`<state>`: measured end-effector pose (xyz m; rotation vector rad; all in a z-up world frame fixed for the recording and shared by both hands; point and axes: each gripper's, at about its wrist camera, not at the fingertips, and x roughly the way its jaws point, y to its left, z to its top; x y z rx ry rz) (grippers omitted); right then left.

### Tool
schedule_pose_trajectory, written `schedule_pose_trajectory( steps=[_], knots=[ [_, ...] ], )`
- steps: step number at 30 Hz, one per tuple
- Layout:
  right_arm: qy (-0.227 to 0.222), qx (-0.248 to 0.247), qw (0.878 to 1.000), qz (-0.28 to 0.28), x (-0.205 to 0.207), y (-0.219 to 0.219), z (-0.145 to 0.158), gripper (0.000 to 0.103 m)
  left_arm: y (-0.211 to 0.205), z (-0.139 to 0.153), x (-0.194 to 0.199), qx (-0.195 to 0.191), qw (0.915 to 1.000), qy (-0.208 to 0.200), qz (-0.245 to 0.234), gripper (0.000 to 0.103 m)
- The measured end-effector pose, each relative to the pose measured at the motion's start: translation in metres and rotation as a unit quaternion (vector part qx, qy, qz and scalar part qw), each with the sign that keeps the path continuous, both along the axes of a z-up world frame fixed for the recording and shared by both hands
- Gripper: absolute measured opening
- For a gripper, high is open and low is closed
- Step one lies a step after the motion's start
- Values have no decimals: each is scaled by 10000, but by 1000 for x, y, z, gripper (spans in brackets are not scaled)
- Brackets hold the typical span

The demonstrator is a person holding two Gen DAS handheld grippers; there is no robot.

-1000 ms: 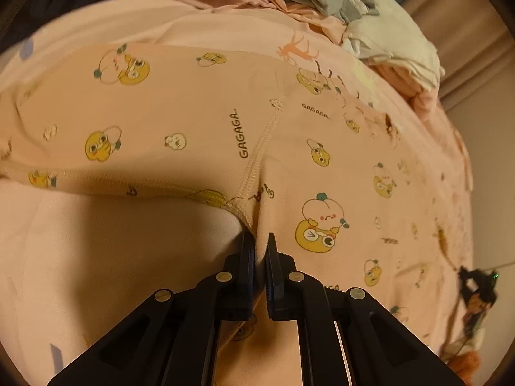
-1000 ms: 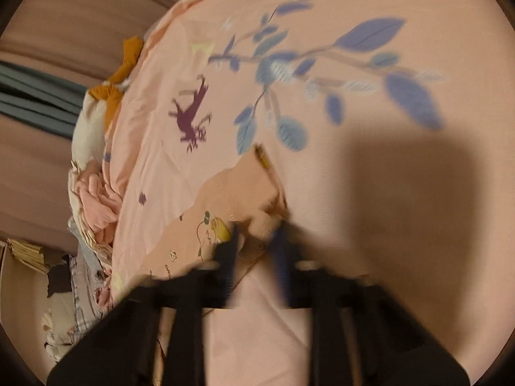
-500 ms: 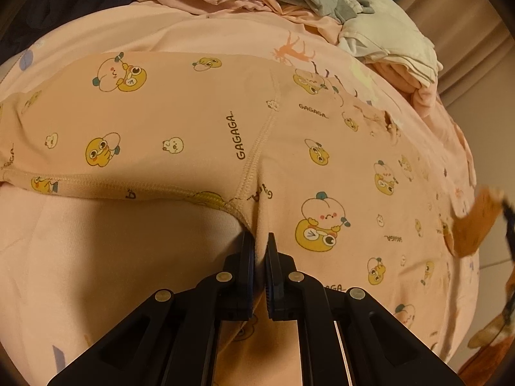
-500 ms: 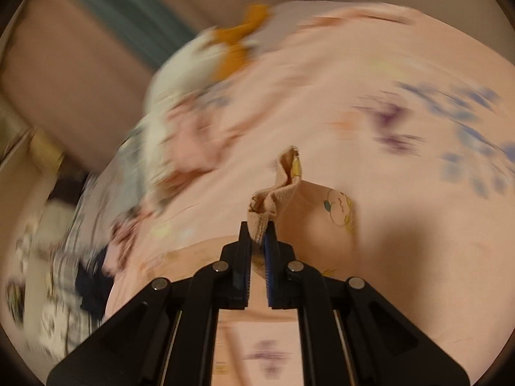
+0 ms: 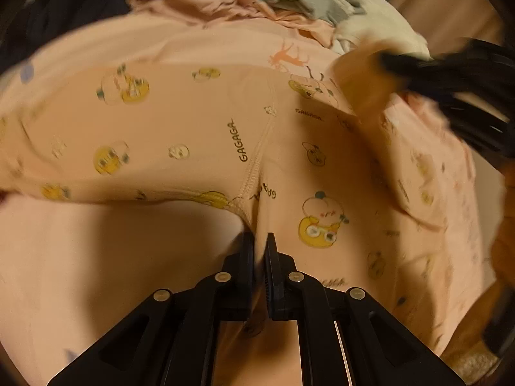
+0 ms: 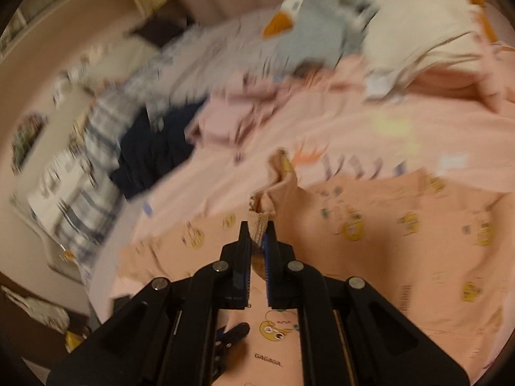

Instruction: Fold small clothes

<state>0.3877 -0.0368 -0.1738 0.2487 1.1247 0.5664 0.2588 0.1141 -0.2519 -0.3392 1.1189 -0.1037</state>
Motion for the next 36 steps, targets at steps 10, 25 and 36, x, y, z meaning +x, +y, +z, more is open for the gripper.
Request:
schedule_pose_trajectory(
  steps=[10,25,36],
  knots=[
    [-350,-646,9972,-158,-19,-75,15,55,14,84,-5,-152,9945,-1039,62,46],
    [574,-1313,9776,-1538,-27,-231,-74,19,-69,-2,85,932,9944,-453,207,27],
    [503,-1444,9760,-1552,-55,-240,-77,16,-38,1,64,404,9990,-154,63,12]
  ],
)
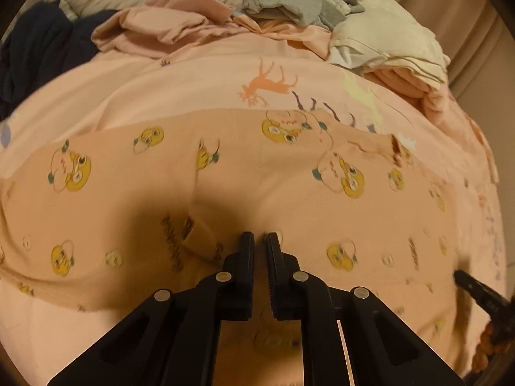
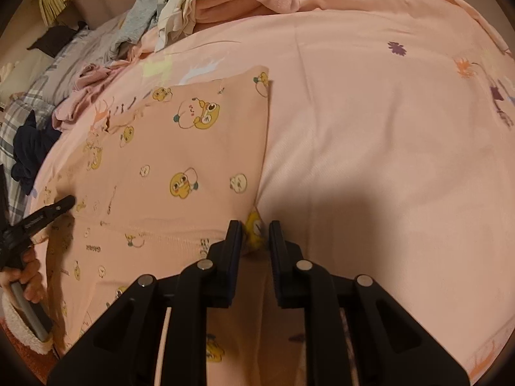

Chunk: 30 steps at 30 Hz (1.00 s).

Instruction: Fold small clothes

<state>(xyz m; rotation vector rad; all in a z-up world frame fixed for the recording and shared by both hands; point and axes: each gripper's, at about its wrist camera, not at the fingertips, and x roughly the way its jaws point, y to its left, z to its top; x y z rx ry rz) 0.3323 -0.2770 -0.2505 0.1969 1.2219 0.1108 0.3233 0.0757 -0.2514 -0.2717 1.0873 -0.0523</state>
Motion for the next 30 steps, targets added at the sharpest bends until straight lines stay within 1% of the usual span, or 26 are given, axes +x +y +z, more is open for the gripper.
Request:
schedule_pose_trajectory(
  steps=[1,2,3,5,6,7,8,9,10,11,12,13,14,16,17,18,19,20,21,22,23,25,26,27,28,30],
  knots=[
    [21,-87,10000,34,-2,3,4,20,-1,2,-1,22,10000,42,-80,12],
    [-14,-120,9999,62,-5,5,9,19,-1,6,-2,57,9999,38,-97,12],
    [-108,-39,9998,131,-6,7,15,19,-1,12,-4,123,9999,-16,-74,12],
    [-322,99,9991,253,-7,13,27,19,-3,27,-9,331,9990,-304,-9,12],
    [-381,116,9988,273,-5,18,31,19,-4,33,-10,393,9981,-483,36,12],
    [-399,147,9986,299,0,28,33,20,-6,36,-9,381,9978,-542,49,12],
    [-373,204,9985,337,4,35,32,20,-8,31,-3,258,9989,-403,-2,12],
    [-304,280,9984,386,10,45,26,20,-11,24,4,92,9998,-179,-78,12],
    [-237,255,9986,393,14,51,21,18,-13,14,11,-9,9999,97,-125,12],
    [-128,165,9991,366,17,58,13,17,-13,1,15,60,9992,399,-56,12],
    [42,25,9995,313,20,62,3,16,-10,-5,13,99,9993,370,54,11],
    [137,-37,9996,235,19,63,-6,16,-4,-4,9,-95,9996,251,95,11],
    [-2,8,9999,169,15,62,-5,16,0,-3,5,-243,9993,247,145,11],
    [63,-22,9997,245,7,60,-2,16,15,-2,-6,-610,9974,362,159,11],
    [96,-30,9995,288,4,58,-1,16,24,-1,-13,-644,9968,423,207,11],
    [141,-20,9994,314,0,54,2,16,34,2,-22,-547,9971,443,305,11],
    [199,34,9993,320,-4,51,4,17,43,5,-29,-638,9967,383,309,11],
    [271,81,9991,314,-9,47,6,18,59,11,-41,-957,9945,234,349,11],
    [307,93,9990,298,-15,42,7,18,71,14,-48,-1063,9930,182,490,18],
    [284,89,9991,295,-21,39,9,20,87,18,-57,-1126,9910,118,708,24],
    [216,72,9993,295,-26,37,12,21,105,23,-66,-1223,9882,9,919,27],
    [121,49,9997,224,-36,33,19,31,136,28,-79,-1392,9829,-110,1205,50],
    [97,52,9997,222,-38,32,22,32,155,31,-87,-1495,9788,-154,1391,52],
    [44,69,9997,245,-42,31,26,34,168,33,-92,-1582,9755,-189,1514,52],
    [10,60,9997,251,-43,31,28,35,187,33,-101,-1751,9694,-243,1703,52],
    [-74,-30,9997,223,-46,30,33,38,210,30,-110,-1978,9574,-319,2078,54]
  ],
)
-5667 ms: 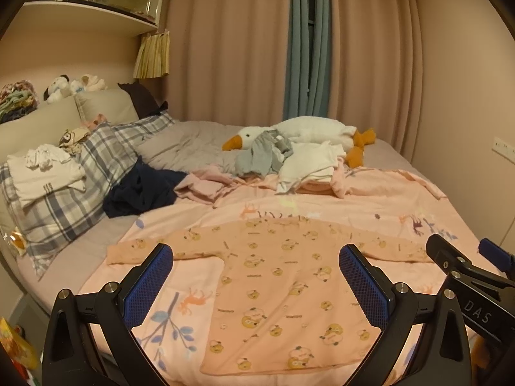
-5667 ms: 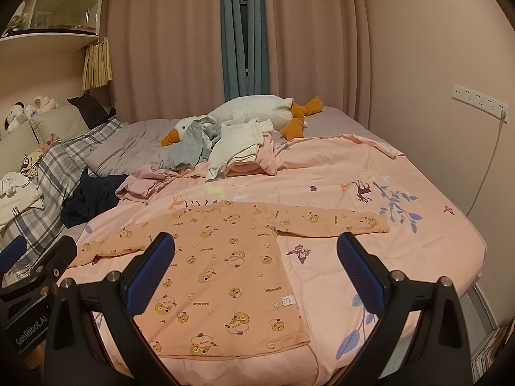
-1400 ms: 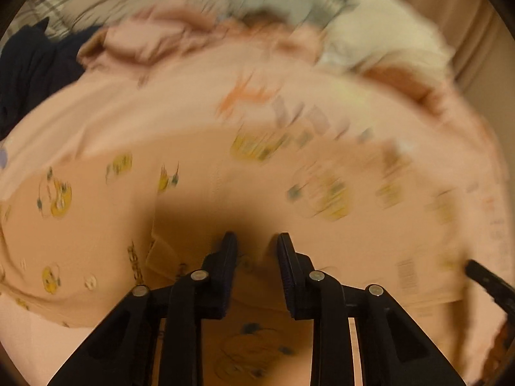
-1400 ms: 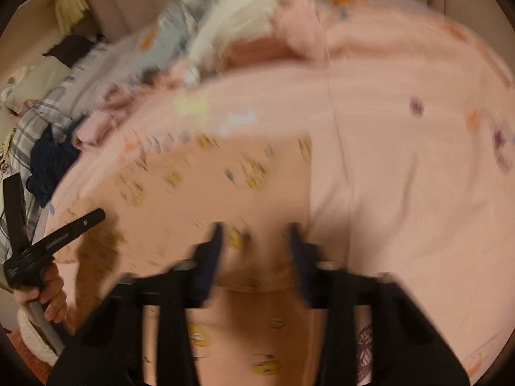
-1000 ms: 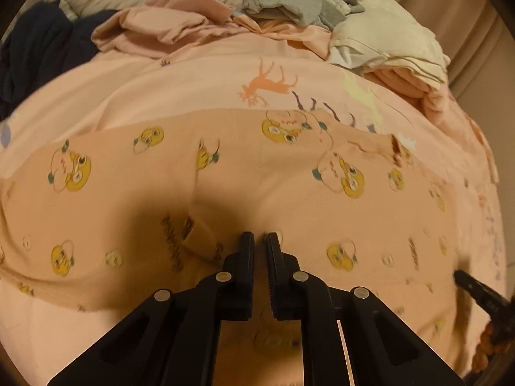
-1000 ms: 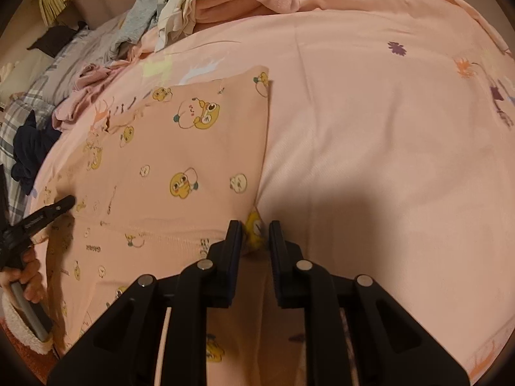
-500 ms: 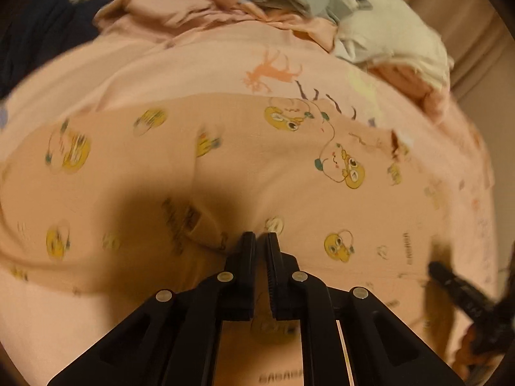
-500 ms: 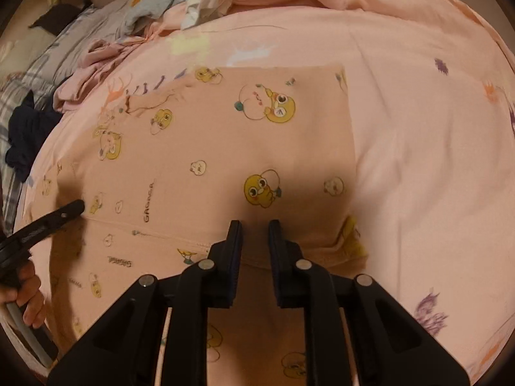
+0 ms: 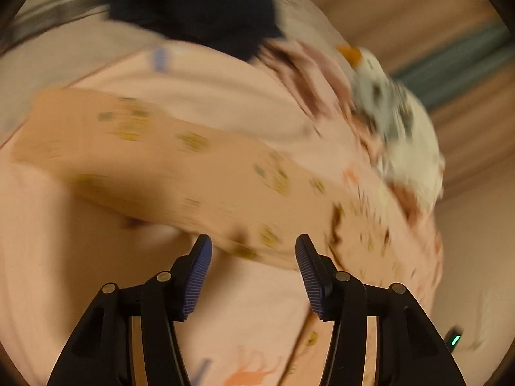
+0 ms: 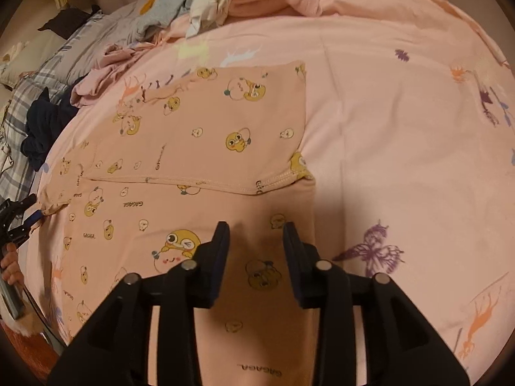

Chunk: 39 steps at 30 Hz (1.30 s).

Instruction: Fold small clothes

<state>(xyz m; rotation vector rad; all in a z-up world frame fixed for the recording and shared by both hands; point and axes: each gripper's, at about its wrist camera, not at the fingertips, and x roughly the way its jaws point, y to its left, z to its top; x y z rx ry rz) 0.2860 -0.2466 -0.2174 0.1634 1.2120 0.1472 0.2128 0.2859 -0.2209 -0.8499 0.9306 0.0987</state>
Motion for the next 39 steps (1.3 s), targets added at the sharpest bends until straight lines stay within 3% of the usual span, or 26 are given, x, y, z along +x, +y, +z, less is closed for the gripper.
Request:
schedule_pose_trajectory(
  steps=[3,9,16,17,19,20,23,26,31,35,39],
  knots=[
    [-63,-193,9998,10,-3,0,1,40,33,-11,-14,-272,9976,129,618,58],
    [157,-213,9996,-31,-3,0,-12,41,66,-40,-29,-1058,9865,282,1216,58],
    [233,-413,9988,91,-6,6,-25,41,91,-47,-32,-917,9796,-399,1743,57],
    [225,-417,9988,92,-6,6,-25,41,95,-48,-33,-882,9782,-425,1832,52],
    [222,-405,9989,86,-6,5,-26,41,100,-49,-30,-534,9763,-171,2090,12],
    [225,-398,9989,93,-6,5,-26,41,100,-48,-28,-333,9763,-37,2138,7],
    [229,-363,9990,112,-5,4,-28,41,89,-38,-21,378,9794,32,1981,4],
    [206,-334,9992,91,-6,4,-29,41,73,-21,-7,1019,9773,108,1855,3],
    [57,-301,9994,127,-8,5,-30,43,25,30,26,1699,9775,-432,1173,2],
    [-102,-183,9996,206,-11,2,-31,45,-63,73,70,2029,9737,-1019,174,2],
    [-197,195,9996,83,-12,-9,-33,45,-160,77,108,2058,9679,-1168,-841,2]
  ],
)
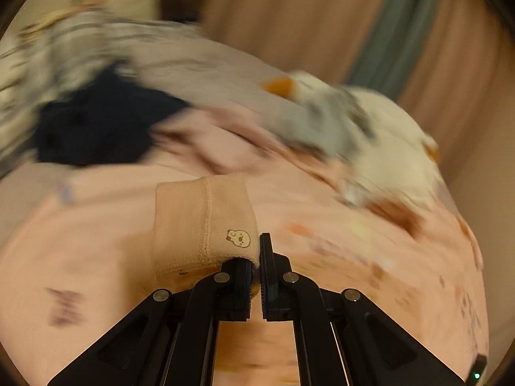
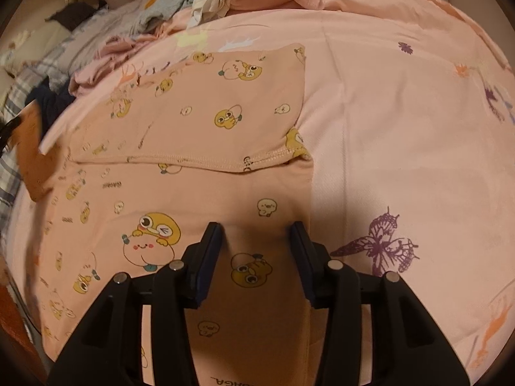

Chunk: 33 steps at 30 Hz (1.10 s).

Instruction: Fold small clothes

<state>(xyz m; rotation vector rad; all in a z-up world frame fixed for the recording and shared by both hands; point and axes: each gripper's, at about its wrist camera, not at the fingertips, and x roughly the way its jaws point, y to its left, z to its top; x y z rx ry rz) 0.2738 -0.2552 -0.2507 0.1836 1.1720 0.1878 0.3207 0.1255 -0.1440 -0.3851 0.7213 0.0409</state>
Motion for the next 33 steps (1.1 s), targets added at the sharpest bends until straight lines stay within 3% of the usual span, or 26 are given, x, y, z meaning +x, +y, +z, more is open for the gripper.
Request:
schedule_pose_trajectory(
  steps=[3,5,7,10,11,13,15,17,19,22,25,29,33],
  knots=[
    [-68,192,9998,-26,-4,-5,-1,45,-81,-14,13,329,9960,155,-819,2],
    [-96,248,9996,-52,-5,-5,-1,45,-127,-27,12,529,9884,335,-1385,2],
    [-104,235,9997,-23,-4,-3,-1,45,-167,-50,11,748,9752,777,-1932,3],
    [-99,252,9996,16,-5,-4,0,45,-190,-83,12,1065,9546,1713,-2193,3],
    [-99,257,9996,28,-5,-4,0,46,-190,-86,7,1123,9513,1804,-2233,3],
    [-101,291,9995,45,-3,-4,-1,49,-182,-81,-5,1228,9508,1615,-2342,3],
    [-108,338,9993,80,-3,-2,-1,55,-166,-67,-18,1173,9507,1575,-2400,10],
    [-100,280,9995,113,-3,2,1,59,-144,-51,-33,1035,9544,1524,-2350,17],
    [-26,86,9999,101,0,8,3,59,-109,-34,-54,1187,9629,1286,-2052,29],
    [139,-31,9999,38,8,15,10,62,-63,-24,-80,1473,9720,1066,-1487,34],
    [66,191,9997,134,22,29,31,62,-31,-40,-78,1664,9719,1319,-1011,34],
    [-282,-68,9974,653,55,83,65,67,-12,-83,-69,1222,9638,2098,-1100,34],
    [64,-257,9957,885,98,146,64,71,-31,-98,-74,1703,9587,1982,-1126,34]
  ],
)
